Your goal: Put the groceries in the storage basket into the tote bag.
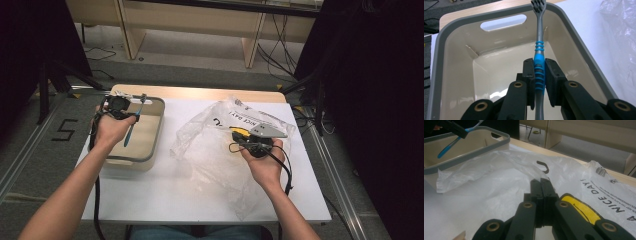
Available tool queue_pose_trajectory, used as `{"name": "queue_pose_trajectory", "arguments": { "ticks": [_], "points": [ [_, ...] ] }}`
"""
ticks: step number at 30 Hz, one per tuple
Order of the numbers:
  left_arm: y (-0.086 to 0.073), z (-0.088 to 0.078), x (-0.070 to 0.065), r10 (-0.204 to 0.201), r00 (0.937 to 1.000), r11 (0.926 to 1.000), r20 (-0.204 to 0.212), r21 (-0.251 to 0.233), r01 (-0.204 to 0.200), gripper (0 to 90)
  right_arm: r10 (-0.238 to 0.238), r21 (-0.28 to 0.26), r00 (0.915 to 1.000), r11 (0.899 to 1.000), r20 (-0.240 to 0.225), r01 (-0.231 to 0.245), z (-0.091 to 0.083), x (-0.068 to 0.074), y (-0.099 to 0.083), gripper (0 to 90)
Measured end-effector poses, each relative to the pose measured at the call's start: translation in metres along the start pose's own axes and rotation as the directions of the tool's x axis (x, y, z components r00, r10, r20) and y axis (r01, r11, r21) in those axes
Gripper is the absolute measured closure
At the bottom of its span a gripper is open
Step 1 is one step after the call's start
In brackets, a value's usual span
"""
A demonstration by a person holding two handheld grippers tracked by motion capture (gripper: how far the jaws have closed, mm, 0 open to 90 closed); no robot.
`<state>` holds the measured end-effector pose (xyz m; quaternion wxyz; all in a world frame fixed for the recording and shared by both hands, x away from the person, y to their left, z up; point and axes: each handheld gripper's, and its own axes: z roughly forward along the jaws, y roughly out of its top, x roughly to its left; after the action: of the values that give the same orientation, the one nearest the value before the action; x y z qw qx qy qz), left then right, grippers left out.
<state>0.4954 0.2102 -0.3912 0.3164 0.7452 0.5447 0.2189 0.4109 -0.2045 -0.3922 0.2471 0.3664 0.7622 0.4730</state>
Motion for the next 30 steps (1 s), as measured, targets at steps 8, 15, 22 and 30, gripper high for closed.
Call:
{"name": "queue_pose_trajectory", "arguments": {
  "ticks": [8,15,22,30],
  "points": [
    [0.001,-0.008,-0.003,0.005,1.0,0.9995,0.006,-0.032,-0.005,78.8,0.002,0.0,1.0,1.0,0.0,-0.002,0.0,0.0,0.0,90.0],
    [0.001,-0.013,-0.007,0.015,0.9998,0.9986,0.015,-0.051,-0.015,78.8,-0.001,0.004,1.0,1.0,-0.001,0.001,0.001,0.001,0.0,90.0],
    [0.002,-0.02,-0.012,0.02,0.9994,0.9967,0.029,-0.079,-0.018,78.8,0.004,0.0,1.0,1.0,-0.001,-0.004,0.0,0.001,0.0,90.0],
    [0.001,-0.025,-0.017,0.026,0.9987,0.9945,0.043,-0.102,-0.022,78.8,0.002,-0.002,1.0,1.0,-0.002,-0.002,0.0,0.001,0.0,90.0]
  ]
}}
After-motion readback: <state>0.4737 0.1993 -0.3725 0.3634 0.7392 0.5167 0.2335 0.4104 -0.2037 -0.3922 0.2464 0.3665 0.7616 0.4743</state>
